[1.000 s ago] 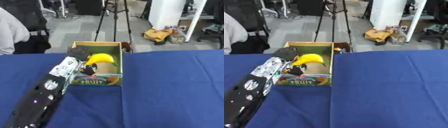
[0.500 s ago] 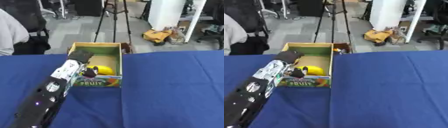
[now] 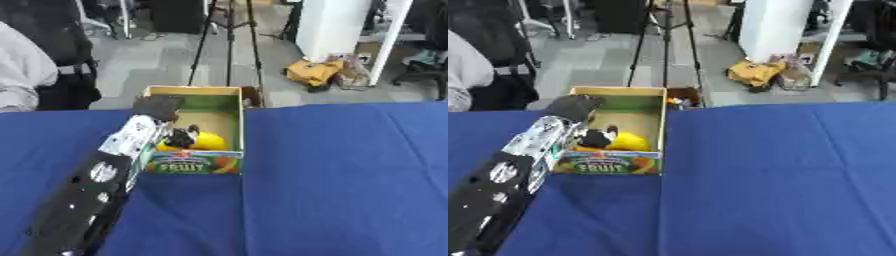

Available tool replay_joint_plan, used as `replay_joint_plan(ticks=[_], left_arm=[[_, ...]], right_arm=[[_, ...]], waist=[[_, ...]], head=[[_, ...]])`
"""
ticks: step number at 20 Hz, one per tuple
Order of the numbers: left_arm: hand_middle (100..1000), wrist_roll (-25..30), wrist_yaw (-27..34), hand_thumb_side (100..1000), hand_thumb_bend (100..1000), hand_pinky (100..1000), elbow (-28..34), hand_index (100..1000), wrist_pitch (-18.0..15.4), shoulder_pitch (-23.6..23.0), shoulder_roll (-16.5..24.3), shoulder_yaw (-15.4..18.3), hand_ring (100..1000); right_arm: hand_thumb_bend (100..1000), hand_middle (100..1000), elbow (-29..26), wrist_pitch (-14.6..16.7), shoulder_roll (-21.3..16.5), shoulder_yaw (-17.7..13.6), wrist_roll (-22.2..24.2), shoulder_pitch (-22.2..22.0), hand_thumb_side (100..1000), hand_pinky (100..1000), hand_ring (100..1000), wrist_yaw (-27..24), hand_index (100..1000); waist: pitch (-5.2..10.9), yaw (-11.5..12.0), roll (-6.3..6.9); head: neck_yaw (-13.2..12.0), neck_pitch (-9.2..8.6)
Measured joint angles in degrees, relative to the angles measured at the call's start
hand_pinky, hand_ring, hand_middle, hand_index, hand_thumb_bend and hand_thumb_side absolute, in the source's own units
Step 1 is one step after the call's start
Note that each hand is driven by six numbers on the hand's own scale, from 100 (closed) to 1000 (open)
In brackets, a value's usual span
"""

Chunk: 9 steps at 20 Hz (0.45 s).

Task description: Pick up objects on the table and place them in the box.

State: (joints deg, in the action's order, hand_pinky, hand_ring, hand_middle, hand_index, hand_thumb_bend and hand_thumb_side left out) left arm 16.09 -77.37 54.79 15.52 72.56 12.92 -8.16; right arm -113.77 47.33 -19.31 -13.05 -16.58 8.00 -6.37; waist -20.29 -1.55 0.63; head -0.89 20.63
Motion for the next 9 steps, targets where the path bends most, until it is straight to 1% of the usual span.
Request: replay_joint_plan(ticks=[2, 5, 7, 9], left_arm=[[590, -3.1, 2.8, 981, 314, 274, 4.8, 948, 1.3, -0.7, 0.8, 0.4, 562], [569, -7.8, 8.2, 990, 311, 267, 13.2, 919, 3.1, -2.5, 2.5, 0.7, 542], [559, -11.0, 13.0, 980, 289, 278, 19.8, 898, 3.9, -4.6, 3.7, 1.0, 540], [554, -14.6, 19.1, 978, 288, 307, 27.1, 886, 4.4, -7.7, 5.0, 1.6, 549]], right_arm=[[100, 591, 0.0, 0.1, 0.0, -0.1, -0.1, -0.2, 954, 791, 852, -0.1, 855], [100, 595, 0.0, 0.1, 0.0, -0.4, -0.5, -0.6, 959, 790, 852, -0.3, 854], [100, 600, 0.0, 0.1, 0.0, -0.5, -0.8, -1.0, 963, 789, 851, -0.4, 853], [100, 604, 0.0, 0.0, 0.0, -0.7, -1.2, -1.3, 968, 789, 851, -0.5, 853]], waist=[[0.38, 0.3, -0.05], [1.43, 0.8, -0.36], [2.23, 1.3, -0.74], [3.12, 1.9, -1.14]], head=[[0.3, 0.56], [0.9, 1.95], [1.1, 3.18], [1.1, 4.69]])
